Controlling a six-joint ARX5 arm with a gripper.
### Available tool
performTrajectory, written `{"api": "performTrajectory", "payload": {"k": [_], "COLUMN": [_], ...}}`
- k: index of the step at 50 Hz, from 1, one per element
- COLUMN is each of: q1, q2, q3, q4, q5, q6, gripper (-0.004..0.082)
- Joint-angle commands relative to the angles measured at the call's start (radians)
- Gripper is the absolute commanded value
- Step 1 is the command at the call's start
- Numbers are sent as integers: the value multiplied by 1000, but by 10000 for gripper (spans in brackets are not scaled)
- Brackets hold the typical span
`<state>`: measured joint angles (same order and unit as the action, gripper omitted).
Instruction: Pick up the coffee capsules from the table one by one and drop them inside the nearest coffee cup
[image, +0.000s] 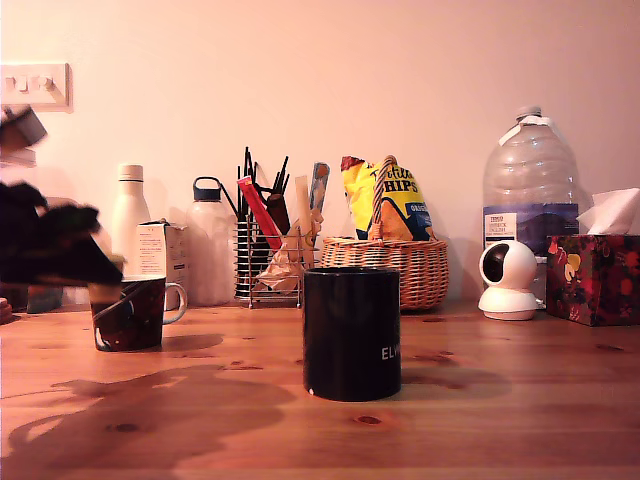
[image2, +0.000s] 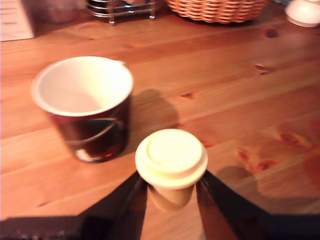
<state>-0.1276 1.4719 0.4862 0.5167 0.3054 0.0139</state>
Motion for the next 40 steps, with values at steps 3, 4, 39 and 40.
{"api": "performTrajectory", "payload": {"k": [3,4,39,40], "q1": [8,8,21,21], "q2": [-14,-14,141,153], "q3": [30,41,636,648], "q4": [-39,-55,-731,-740], "q5": [-7,-7,-56,-56], "q6": [4,4,-15,-18], "gripper": [142,142,142,142]}}
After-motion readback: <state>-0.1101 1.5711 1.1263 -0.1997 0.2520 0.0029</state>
